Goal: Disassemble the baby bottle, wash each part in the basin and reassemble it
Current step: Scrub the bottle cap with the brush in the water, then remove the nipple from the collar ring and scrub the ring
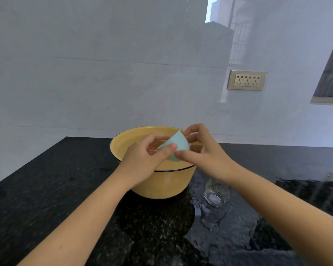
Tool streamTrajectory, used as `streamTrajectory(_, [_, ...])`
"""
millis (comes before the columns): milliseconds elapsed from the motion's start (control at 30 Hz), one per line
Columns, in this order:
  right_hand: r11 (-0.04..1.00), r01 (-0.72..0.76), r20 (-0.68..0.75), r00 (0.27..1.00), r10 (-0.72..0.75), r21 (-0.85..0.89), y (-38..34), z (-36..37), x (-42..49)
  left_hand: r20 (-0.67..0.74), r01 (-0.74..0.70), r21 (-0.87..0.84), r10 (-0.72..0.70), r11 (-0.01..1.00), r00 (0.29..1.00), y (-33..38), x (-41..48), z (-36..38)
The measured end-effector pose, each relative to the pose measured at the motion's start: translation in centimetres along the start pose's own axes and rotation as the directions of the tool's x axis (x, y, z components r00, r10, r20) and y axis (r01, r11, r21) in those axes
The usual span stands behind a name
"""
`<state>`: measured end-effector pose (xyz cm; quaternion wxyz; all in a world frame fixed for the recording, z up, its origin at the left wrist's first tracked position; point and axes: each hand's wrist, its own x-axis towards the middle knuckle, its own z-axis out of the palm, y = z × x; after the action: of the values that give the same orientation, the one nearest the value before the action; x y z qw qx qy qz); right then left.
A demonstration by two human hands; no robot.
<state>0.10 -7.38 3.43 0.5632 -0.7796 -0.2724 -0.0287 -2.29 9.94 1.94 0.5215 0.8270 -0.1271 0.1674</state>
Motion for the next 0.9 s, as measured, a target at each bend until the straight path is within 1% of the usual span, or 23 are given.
streamTrajectory(67, [0.999,0.024,0.024,0.999,-0.025,0.035,0.3,-0.3,-1.1,0.005,-0.022,-0.033,0.022,0.999,1.000,0.0,-0.7,0.3])
streamTrajectory(100, [0.999,0.041,0.036,0.999,-0.041,0.009,0.4,-0.5,-1.5,0.002,-0.033,-0.057,0.033,0.998,0.999,-0.1,-1.1,0.5])
streamTrajectory(200, [0.981,0.093,0.132,0.989,-0.071,-0.170,0.8,-1.7,-2.5,0.011,-0.061,-0.089,0.062,0.994,0.998,0.1,-2.4,0.8])
streamTrajectory(267, [0.966,0.103,0.204,0.978,-0.054,-0.237,1.2,-2.6,-3.1,0.043,-0.087,-0.066,0.090,0.994,0.995,0.4,-3.3,0.9])
streamTrajectory(333, [0.953,0.100,0.224,0.974,-0.035,-0.287,1.6,-3.3,-3.6,0.080,-0.109,-0.051,0.113,0.993,0.990,0.4,-4.2,1.0])
streamTrajectory(400, [0.943,0.082,0.188,0.982,-0.021,-0.321,1.9,-3.7,-4.0,0.124,-0.108,-0.043,0.113,0.993,0.986,0.1,-5.0,1.2])
streamTrajectory(500, [0.935,0.048,0.123,0.992,-0.005,-0.352,2.4,-3.9,-4.4,0.189,-0.078,0.021,0.073,0.997,0.979,-0.8,-6.1,1.8])
streamTrajectory(667, [0.919,-0.003,0.079,0.996,0.036,-0.393,3.1,-3.8,-4.8,0.268,-0.031,0.080,0.009,0.996,0.963,-3.5,-6.9,3.3])
streamTrajectory(767, [0.919,-0.002,0.049,0.999,0.023,-0.394,3.2,-3.5,-4.8,0.284,0.011,0.125,-0.047,0.992,0.958,-5.1,-7.2,4.1])
streamTrajectory(900, [0.926,-0.018,0.024,0.999,0.029,-0.376,2.9,-3.3,-4.6,0.253,0.042,0.134,-0.075,0.990,0.965,-6.1,-7.5,4.7])
